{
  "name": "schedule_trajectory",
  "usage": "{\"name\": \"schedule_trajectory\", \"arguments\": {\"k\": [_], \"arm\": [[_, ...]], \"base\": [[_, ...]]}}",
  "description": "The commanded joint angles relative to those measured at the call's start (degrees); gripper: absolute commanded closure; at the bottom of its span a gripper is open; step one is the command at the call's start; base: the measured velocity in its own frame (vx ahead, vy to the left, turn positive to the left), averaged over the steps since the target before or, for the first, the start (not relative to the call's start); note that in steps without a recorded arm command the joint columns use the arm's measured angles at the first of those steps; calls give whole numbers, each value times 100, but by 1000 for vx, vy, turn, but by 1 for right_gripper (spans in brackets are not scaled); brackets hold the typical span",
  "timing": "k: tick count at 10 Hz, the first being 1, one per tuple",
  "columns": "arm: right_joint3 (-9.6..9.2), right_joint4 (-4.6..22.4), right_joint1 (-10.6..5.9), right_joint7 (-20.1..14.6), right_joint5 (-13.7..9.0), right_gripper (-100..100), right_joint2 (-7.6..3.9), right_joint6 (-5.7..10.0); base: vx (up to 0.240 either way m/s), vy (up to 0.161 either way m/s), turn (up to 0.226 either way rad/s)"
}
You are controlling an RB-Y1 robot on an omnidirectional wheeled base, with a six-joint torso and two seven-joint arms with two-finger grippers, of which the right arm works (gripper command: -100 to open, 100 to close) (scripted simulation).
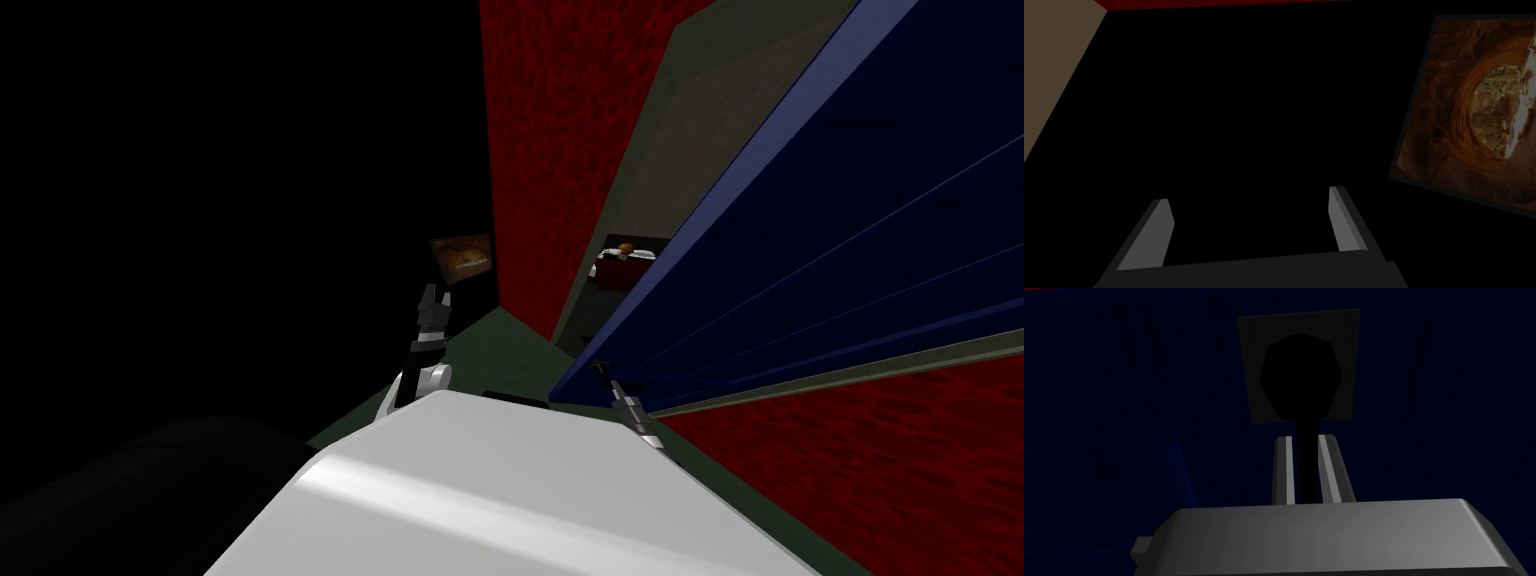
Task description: Pull the door open
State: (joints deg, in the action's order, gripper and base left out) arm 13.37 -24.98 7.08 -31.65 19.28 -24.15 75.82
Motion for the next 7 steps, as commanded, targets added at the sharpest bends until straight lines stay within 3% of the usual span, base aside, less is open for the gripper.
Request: {"name": "schedule_trajectory", "arguments": {"k": [1,5,7], "arm": [[33,91,-27,1,2,100,-35,65],[71,177,-42,1,26,100,-56,145],[52,268,-86,11,44,100,-49,184]], "base": [[-235,-88,230],[-193,-71,148],[-130,-33,72]]}}
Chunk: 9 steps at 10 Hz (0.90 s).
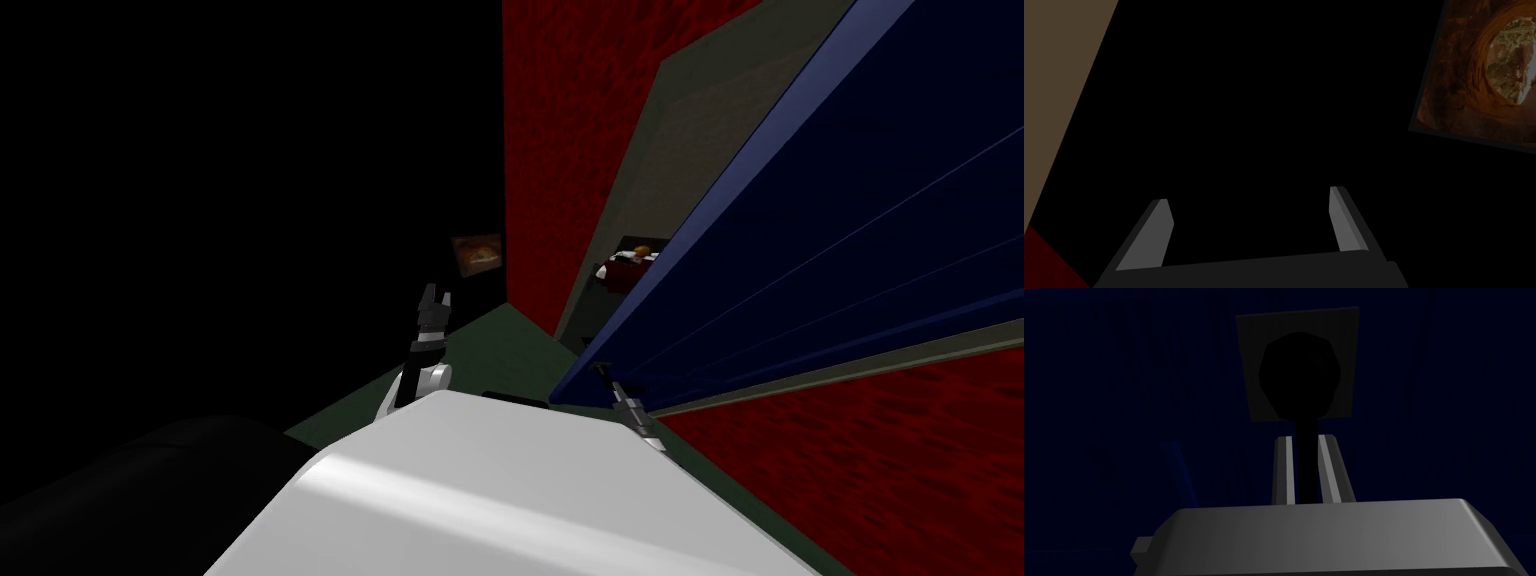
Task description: Pull the door open
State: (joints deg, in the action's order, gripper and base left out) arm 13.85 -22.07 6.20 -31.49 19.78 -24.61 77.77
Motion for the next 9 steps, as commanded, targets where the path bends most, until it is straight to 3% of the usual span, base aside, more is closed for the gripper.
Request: {"name": "schedule_trajectory", "arguments": {"k": [1,9], "arm": [[9,-44,-7,-3,3,100,11,-51],[53,-272,-43,-18,17,100,68,-314]], "base": [[-145,-70,171],[-217,-85,174]]}}
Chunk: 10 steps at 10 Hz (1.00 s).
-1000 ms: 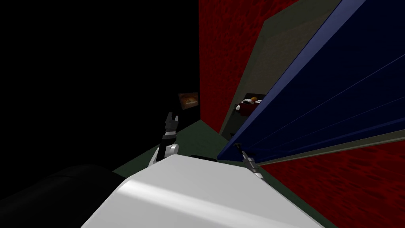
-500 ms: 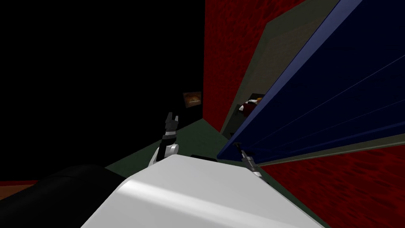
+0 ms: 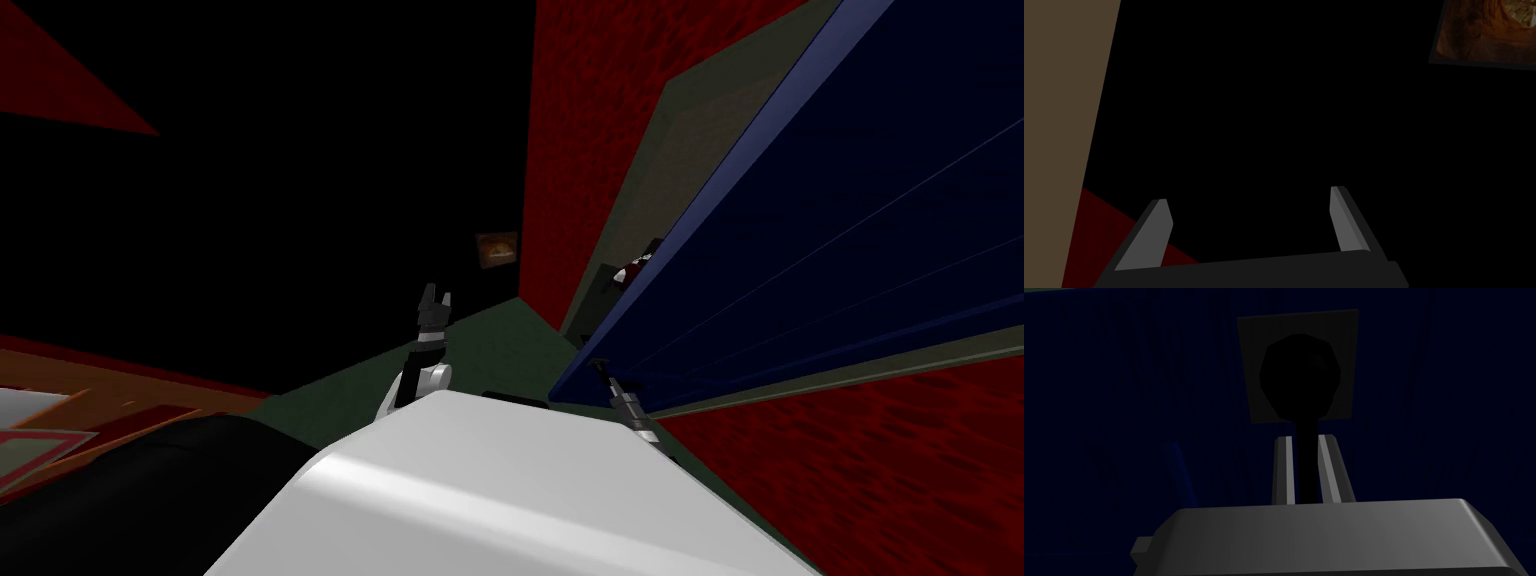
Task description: Pull the door open
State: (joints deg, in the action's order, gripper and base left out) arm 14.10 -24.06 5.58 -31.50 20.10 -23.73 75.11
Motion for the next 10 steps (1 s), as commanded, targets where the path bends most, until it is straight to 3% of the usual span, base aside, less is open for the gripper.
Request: {"name": "schedule_trajectory", "arguments": {"k": [1,4,10], "arm": [[32,-99,14,-18,-14,100,-13,-78],[44,-159,5,-22,-11,100,2,-147],[84,54,-4,-21,72,100,-28,73]], "base": [[-192,-57,153],[-188,-59,108],[-163,-67,144]]}}
